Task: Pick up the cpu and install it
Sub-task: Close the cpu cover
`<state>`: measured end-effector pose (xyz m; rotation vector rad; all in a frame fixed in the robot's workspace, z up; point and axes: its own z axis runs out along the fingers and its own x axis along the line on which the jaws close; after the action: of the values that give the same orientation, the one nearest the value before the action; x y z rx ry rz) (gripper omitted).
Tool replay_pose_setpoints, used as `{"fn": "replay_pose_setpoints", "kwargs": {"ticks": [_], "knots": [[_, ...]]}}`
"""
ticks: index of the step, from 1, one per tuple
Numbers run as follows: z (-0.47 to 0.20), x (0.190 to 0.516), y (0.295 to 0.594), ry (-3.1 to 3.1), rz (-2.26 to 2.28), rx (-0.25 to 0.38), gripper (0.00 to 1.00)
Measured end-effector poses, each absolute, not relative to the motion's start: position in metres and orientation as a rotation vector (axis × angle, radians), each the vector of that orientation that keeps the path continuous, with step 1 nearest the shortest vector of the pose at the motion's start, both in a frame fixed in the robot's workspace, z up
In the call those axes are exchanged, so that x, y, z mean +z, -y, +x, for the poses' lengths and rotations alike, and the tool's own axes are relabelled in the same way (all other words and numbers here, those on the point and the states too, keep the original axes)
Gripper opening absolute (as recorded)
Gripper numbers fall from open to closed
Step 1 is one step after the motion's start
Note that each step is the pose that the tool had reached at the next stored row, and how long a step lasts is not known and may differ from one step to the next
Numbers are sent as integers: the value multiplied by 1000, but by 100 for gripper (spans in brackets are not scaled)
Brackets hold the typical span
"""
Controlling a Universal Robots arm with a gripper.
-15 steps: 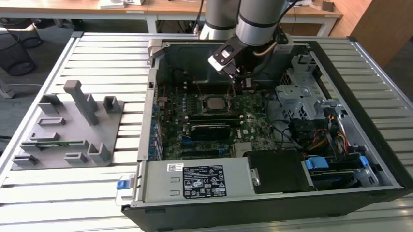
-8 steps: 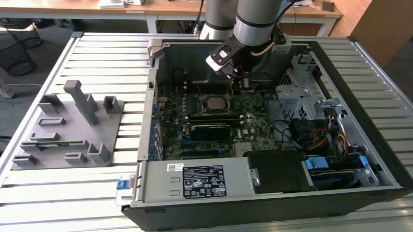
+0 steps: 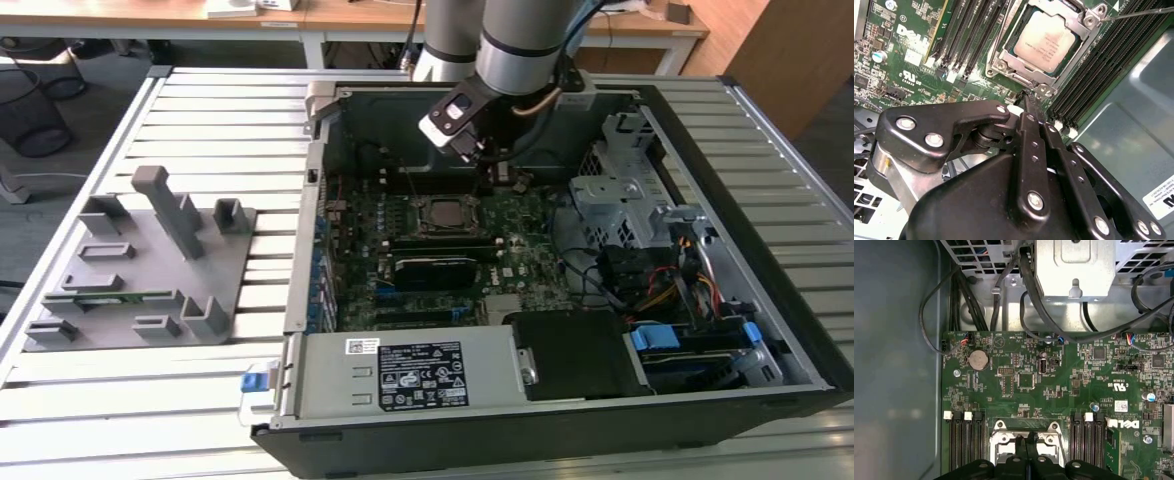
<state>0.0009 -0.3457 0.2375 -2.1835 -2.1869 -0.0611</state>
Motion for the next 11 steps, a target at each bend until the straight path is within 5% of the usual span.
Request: {"fn": "replay_pose_setpoints", "kwargs": {"ticks": [11], "knots": [[-15,237,346,2187,-2183,-61,11]]}}
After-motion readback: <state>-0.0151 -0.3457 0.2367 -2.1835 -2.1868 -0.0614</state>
